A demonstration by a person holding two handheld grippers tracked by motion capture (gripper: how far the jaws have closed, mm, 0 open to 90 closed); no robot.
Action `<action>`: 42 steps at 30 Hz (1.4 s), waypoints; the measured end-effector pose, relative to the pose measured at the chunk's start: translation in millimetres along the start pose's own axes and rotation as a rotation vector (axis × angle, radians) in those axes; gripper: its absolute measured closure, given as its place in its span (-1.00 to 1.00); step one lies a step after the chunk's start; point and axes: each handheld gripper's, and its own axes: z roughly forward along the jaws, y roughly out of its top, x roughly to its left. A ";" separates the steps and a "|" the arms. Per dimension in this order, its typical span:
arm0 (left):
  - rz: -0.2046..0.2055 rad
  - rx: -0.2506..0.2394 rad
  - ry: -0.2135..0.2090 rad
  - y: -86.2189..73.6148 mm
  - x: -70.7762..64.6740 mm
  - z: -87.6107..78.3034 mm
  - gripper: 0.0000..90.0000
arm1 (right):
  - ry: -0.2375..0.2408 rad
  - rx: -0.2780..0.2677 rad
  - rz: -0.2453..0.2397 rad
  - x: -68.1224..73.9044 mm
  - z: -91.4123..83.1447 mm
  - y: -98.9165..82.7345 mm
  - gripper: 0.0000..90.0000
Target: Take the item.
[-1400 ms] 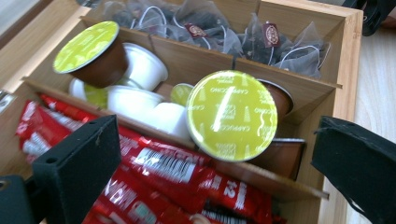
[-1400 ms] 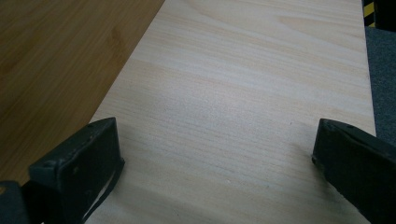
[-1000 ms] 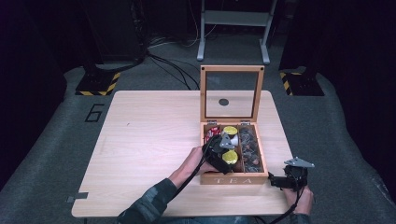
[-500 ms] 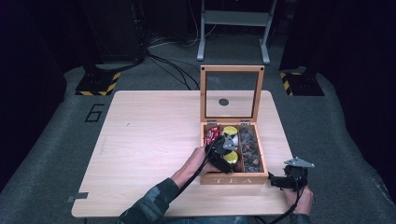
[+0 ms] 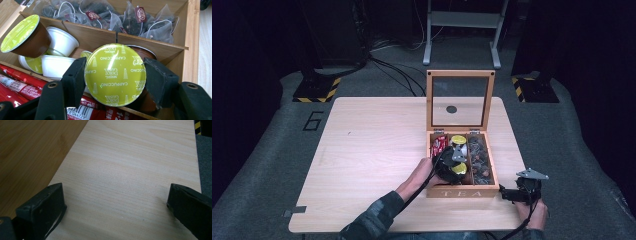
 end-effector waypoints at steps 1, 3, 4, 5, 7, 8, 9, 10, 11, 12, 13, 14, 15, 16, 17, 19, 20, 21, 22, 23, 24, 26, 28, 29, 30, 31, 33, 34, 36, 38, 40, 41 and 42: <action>0.002 0.000 0.001 0.0 -0.2 0.0 -0.17 | -0.001 0.001 0.000 0.0 -0.1 0.0 -0.98; 0.002 -0.002 0.005 -0.1 -0.8 0.1 -0.17 | 0.000 0.000 0.000 0.0 -0.1 0.0 -0.98; 0.000 -0.006 0.007 -0.1 -1.2 -0.6 -0.17 | 0.000 0.000 0.000 0.0 -0.1 0.0 -0.98; 0.000 -0.006 0.007 -0.1 -1.2 -0.6 -0.16 | 0.000 0.000 0.000 0.0 -0.1 0.0 -0.98; -0.003 -0.018 0.003 0.0 -0.5 -2.6 -0.16 | 0.000 0.000 0.000 0.0 -0.1 0.0 -0.98; -0.003 -0.024 0.007 0.1 -0.3 -3.6 -0.16 | 0.000 0.000 0.000 0.0 -0.1 0.0 -0.98; -0.001 -0.025 0.005 0.4 0.0 -4.7 -0.16 | 0.000 0.000 0.000 0.0 -0.1 0.0 -0.98; -0.001 -0.025 0.005 0.4 0.0 -4.7 -0.16 | 0.000 0.000 0.000 0.0 -0.1 0.0 -0.98; -0.004 -0.028 0.006 0.4 0.0 -5.9 -0.16 | 0.000 0.000 0.000 0.0 -0.1 0.0 -0.98; -0.002 -0.033 0.007 0.5 1.0 -7.8 -0.16 | 0.000 0.000 0.000 0.0 -0.1 0.0 -0.98; -0.002 -0.036 0.009 0.5 1.2 -8.7 -0.16 | -0.001 0.001 0.000 0.0 -0.1 0.0 -0.98; -0.006 -0.040 0.008 0.5 1.4 -9.5 -0.16 | 0.000 0.000 0.000 0.0 -0.1 0.0 -0.98; -0.006 -0.040 0.008 0.5 1.4 -9.5 -0.16 | 0.000 0.000 0.000 0.0 -0.1 0.0 -0.98; -0.007 -0.046 0.009 0.4 2.1 -11.3 -0.16 | 0.000 0.000 0.000 0.0 -0.1 0.0 -0.98; -0.010 -0.048 0.011 0.4 2.2 -12.2 -0.16 | 0.000 0.000 0.000 0.0 -0.1 0.0 -0.98; -0.008 -0.054 0.012 0.6 2.7 -14.1 -0.16 | -0.001 0.001 0.000 0.0 -0.1 0.0 -0.98; -0.005 -0.055 0.012 0.9 2.9 -15.3 -0.16 | 0.000 0.000 0.001 0.0 -0.1 0.0 -0.98; -0.005 -0.055 0.012 0.9 2.9 -15.3 -0.16 | -0.001 0.001 0.000 0.0 -0.1 0.0 -0.98; -0.010 -0.059 0.014 1.3 2.6 -16.9 -0.16 | 0.000 0.002 0.000 0.0 0.0 0.0 -0.98; -0.010 -0.064 0.015 1.5 2.5 -17.8 -0.16 | -0.001 0.003 0.000 0.0 -0.1 0.1 -0.98; -0.005 -0.065 0.017 1.7 2.8 -18.8 -0.16 | 0.000 0.002 0.000 0.0 -0.1 0.0 -0.98; -0.006 -0.067 0.019 1.9 2.7 -19.9 -0.16 | 0.000 0.001 0.000 0.0 0.0 0.0 -0.98; -0.007 -0.074 0.022 2.3 2.8 -22.4 -0.16 | 0.000 0.000 0.000 0.0 -0.1 0.0 -0.98; -0.003 -0.075 0.027 2.6 3.3 -24.7 -0.16 | 0.000 0.000 0.000 0.0 -0.1 0.0 -0.98; -0.006 -0.076 0.027 2.6 3.4 -26.2 -0.16 | 0.000 0.000 0.000 0.0 -0.1 0.0 -0.98; -0.006 -0.076 0.027 2.6 3.4 -26.2 -0.16 | -0.001 0.001 0.000 0.0 -0.1 0.0 -0.98; -0.010 -0.087 0.032 2.6 4.6 -30.4 -0.16 | -0.001 0.001 0.000 0.0 -0.1 0.0 -0.98; -0.011 -0.092 0.035 2.6 5.4 -33.4 -0.16 | 0.000 0.000 0.000 0.0 -0.1 0.0 -0.98; -0.012 -0.094 0.038 2.6 5.5 -34.7 -0.16 | 0.000 0.000 0.000 0.0 -0.1 0.0 -0.98; -0.015 -0.103 0.042 2.4 6.4 -38.7 -0.16 | -0.001 0.001 0.000 0.0 -0.1 0.0 -0.98; -0.017 -0.109 0.047 2.2 7.4 -42.0 -0.16 | -0.001 0.002 0.000 0.0 -0.1 0.0 -0.98; -0.017 -0.111 0.051 2.0 8.0 -43.4 -0.16 | 0.000 0.000 0.001 0.0 -0.1 0.0 -0.98; -0.019 -0.115 0.055 1.6 8.9 -46.3 -0.16 | -0.001 0.001 0.000 0.0 -0.1 0.0 -0.98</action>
